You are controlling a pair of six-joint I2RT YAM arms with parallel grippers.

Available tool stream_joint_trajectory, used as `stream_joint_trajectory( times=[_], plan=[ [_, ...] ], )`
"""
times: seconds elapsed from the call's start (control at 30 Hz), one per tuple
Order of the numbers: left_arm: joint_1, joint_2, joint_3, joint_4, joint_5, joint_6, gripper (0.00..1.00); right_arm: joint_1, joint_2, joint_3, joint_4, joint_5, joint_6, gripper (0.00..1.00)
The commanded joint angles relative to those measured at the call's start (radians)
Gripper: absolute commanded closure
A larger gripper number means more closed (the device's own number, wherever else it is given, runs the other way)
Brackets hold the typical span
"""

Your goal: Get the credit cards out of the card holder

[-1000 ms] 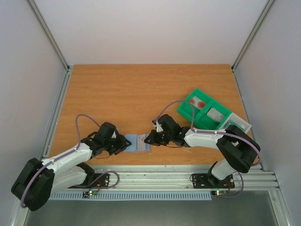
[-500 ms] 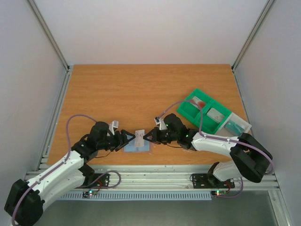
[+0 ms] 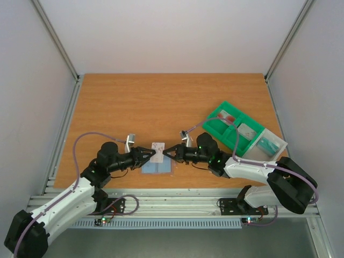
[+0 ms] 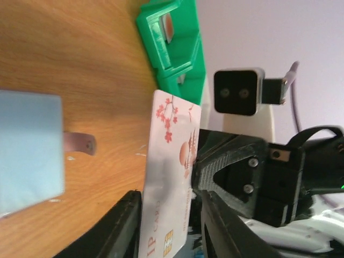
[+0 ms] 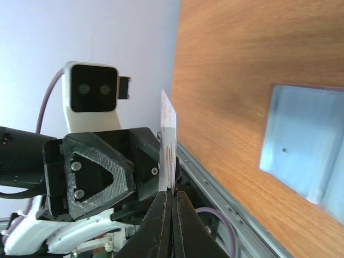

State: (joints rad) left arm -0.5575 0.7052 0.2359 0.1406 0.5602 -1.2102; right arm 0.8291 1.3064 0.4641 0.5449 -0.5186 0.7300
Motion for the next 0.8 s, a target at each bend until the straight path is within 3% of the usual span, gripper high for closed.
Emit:
stream_joint_trajectory(
  times=[0.0,0.17,0.33,0.43,0.57,0.7,0.77],
  plan=[
    [-0.002,-0.024,-0.009,0.122,0.018,-0.023,0.75,-0.005,-0.008,-0.011,0.109,-0.008,0.038,0.99],
    [-0.002,-0.021,-0.009,0.098,0.018,-0.022,0.99,-0.005,-0.006,-0.014,0.104,-0.012,0.041,0.99],
    [-0.002,-0.024,-0.007,0.101,0.029,-0.013,1.0,-0.006,-0.024,-0.011,0.062,-0.014,0.004,0.98],
    [-0.003,-0.032,0.013,0.047,0.036,0.01,1.0,-0.01,-0.057,-0.006,0.007,-0.023,-0.042,0.89],
    [-0.002,-0.045,0.108,-0.161,0.063,0.138,1.0,-0.053,-0.127,-0.007,-0.083,-0.064,-0.097,0.77],
    [-0.002,-0.03,0.204,-0.309,0.123,0.262,1.0,-0.093,-0.232,0.063,-0.327,-0.106,-0.249,0.72],
    [-0.002,-0.001,0.234,-0.331,0.186,0.307,1.0,-0.098,-0.266,0.148,-0.543,-0.119,-0.392,0.7]
  ],
)
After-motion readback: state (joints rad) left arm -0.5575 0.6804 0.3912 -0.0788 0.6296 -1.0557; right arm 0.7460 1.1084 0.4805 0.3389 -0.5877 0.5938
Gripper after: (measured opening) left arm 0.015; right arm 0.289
